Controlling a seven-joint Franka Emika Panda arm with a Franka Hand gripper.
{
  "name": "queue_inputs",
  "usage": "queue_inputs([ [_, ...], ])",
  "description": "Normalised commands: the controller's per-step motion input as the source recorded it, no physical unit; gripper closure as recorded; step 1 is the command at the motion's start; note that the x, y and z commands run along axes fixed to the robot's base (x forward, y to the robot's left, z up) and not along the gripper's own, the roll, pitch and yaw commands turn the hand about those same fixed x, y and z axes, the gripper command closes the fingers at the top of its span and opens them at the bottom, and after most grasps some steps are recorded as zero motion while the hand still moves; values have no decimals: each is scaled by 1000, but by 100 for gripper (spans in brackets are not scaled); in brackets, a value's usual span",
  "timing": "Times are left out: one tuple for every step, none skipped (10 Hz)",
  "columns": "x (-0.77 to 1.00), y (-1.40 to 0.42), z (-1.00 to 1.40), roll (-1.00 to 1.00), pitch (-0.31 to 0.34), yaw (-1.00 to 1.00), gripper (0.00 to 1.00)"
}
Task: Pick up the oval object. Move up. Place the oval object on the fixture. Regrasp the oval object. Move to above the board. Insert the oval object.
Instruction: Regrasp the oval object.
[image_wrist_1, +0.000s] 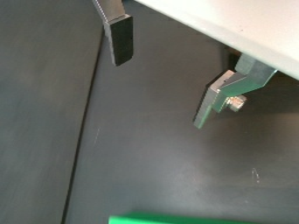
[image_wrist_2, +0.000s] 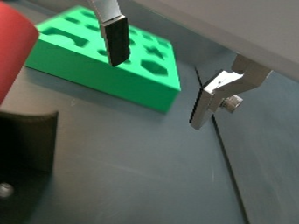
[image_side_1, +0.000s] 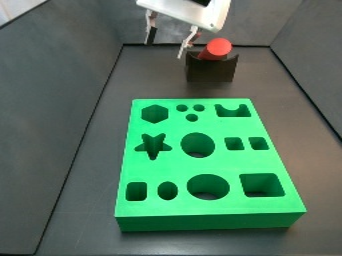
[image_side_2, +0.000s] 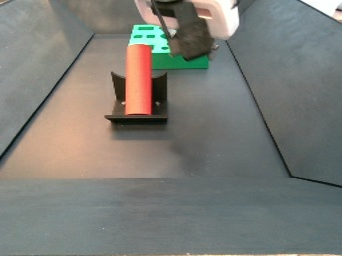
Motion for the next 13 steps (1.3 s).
queue_inputs([
  [-33, -22, -5, 743, -292, -1000, 0],
  [-44, -22, 5, 731, -323, -1000, 0],
  [-49, -19, 3, 722, -344, -1000, 0],
  [-50, -18, -3, 711, -361, -1000, 0],
  [-38, -14, -6, 694, -373, -1000, 0],
  [-35, -11, -8, 678, -375, -1000, 0],
  [-34, -9, -14, 668, -372, -1000, 0],
  [-35, -9, -15, 656, -360, -1000, 0],
  [-35, -5, -12, 633, -327, -1000, 0],
  [-35, -5, -14, 613, -286, -1000, 0],
  [-35, -4, -16, 560, -194, -950, 0],
  [-33, -4, -15, 414, -70, -724, 0],
  [-30, -1, -13, 285, 29, -518, 0],
])
